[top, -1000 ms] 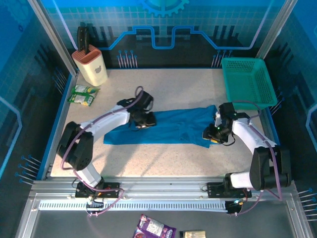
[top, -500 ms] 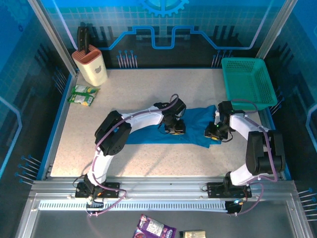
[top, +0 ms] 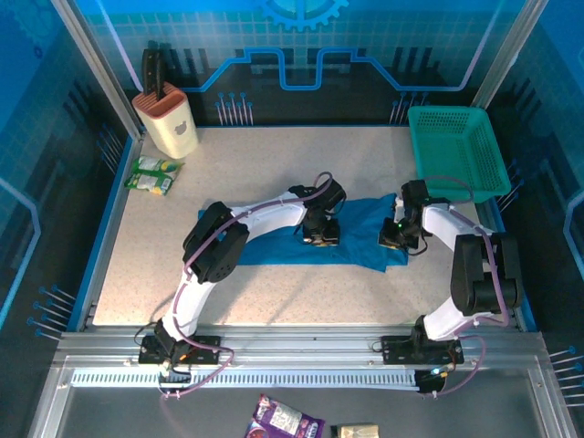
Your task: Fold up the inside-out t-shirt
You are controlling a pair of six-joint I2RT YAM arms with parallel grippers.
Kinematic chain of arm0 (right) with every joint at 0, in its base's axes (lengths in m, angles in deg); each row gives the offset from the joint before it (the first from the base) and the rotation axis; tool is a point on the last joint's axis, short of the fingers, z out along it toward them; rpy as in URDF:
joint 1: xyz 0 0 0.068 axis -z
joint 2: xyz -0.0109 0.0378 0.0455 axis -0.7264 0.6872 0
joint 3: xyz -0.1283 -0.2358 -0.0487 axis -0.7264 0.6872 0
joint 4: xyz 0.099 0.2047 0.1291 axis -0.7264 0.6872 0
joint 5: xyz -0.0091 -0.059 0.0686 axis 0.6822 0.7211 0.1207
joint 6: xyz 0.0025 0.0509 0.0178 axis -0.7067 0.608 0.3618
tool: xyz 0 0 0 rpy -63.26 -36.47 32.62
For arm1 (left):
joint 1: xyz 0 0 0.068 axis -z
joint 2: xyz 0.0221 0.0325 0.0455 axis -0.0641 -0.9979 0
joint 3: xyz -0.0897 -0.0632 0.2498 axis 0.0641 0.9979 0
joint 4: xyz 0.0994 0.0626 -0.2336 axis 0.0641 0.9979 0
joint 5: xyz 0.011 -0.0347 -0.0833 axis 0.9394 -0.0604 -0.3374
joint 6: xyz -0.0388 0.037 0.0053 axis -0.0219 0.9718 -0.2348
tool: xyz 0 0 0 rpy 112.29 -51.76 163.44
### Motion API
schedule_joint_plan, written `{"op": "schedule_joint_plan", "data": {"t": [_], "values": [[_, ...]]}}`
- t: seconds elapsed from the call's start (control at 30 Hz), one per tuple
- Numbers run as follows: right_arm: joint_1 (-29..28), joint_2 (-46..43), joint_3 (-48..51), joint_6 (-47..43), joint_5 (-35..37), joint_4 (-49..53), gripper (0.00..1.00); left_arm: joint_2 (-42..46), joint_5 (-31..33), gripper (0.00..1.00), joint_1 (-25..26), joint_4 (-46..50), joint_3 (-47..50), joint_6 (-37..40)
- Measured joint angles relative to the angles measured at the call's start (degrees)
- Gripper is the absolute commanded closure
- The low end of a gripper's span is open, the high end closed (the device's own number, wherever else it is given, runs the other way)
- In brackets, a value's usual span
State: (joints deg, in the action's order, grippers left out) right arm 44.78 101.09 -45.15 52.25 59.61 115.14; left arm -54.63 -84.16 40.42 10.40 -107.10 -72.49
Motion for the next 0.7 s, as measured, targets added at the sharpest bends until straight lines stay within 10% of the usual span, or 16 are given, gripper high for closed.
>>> {"op": "schedule_joint_plan", "data": {"t": [0.33,0.7], "values": [[0.0,0.1,-1.5,-0.4,0.0,0.9,1.0,-0.9,-0.1,0.99,0.0,-2.0,0.0,-0.2],[0.0,-7.1,-5.0,-0.3,2.5,4.9,1.0,6.4,1.3,1.0,-0.2,-3.0,1.7,0.2]]}}
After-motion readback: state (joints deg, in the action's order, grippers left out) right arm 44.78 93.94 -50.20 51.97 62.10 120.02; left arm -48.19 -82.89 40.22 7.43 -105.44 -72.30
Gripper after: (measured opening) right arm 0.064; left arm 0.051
